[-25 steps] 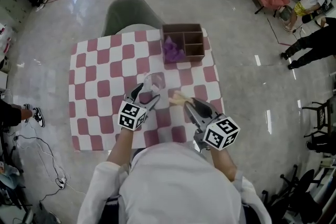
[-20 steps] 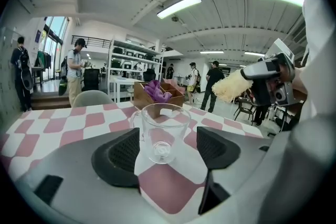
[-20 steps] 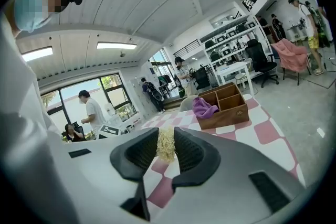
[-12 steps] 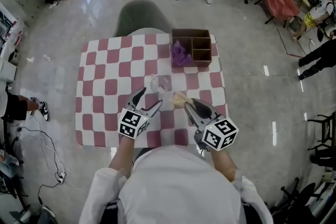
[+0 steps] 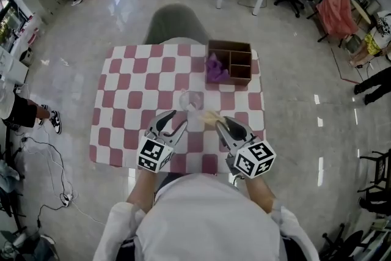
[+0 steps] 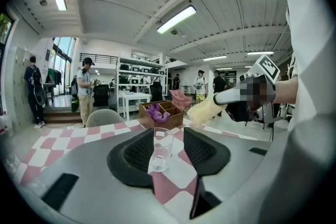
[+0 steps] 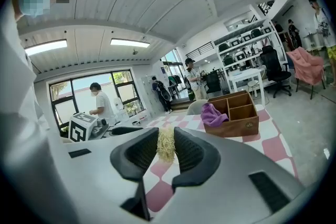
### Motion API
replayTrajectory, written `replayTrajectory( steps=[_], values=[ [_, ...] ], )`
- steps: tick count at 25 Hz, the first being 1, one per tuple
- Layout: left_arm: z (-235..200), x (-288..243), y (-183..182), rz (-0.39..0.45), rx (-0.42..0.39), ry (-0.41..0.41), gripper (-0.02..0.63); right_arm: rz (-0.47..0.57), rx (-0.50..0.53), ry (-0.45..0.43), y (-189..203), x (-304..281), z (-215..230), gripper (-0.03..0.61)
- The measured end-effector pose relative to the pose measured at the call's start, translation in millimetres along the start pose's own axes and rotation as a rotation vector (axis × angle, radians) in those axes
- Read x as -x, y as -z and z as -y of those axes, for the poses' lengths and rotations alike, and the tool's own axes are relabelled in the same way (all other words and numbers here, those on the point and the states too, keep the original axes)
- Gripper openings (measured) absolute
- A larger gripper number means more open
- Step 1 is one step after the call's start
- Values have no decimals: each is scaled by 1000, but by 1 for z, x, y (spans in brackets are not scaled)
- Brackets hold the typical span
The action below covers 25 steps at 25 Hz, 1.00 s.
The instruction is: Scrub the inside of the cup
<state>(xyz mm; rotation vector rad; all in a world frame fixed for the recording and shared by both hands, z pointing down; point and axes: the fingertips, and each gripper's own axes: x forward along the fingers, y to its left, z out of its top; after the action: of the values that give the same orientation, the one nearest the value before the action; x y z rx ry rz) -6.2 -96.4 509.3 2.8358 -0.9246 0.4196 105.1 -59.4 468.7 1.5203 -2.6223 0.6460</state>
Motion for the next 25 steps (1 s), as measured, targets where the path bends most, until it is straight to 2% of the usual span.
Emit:
replayTrajectory(
  steps=[12,25],
  values=[
    [17,19,-12,31,-15,-66,78,-25,54,-45,4,-1,-1,106],
    [22,24,-3,4,-5,-96,40,-48,74,-68,8,-5,3,106]
  ],
)
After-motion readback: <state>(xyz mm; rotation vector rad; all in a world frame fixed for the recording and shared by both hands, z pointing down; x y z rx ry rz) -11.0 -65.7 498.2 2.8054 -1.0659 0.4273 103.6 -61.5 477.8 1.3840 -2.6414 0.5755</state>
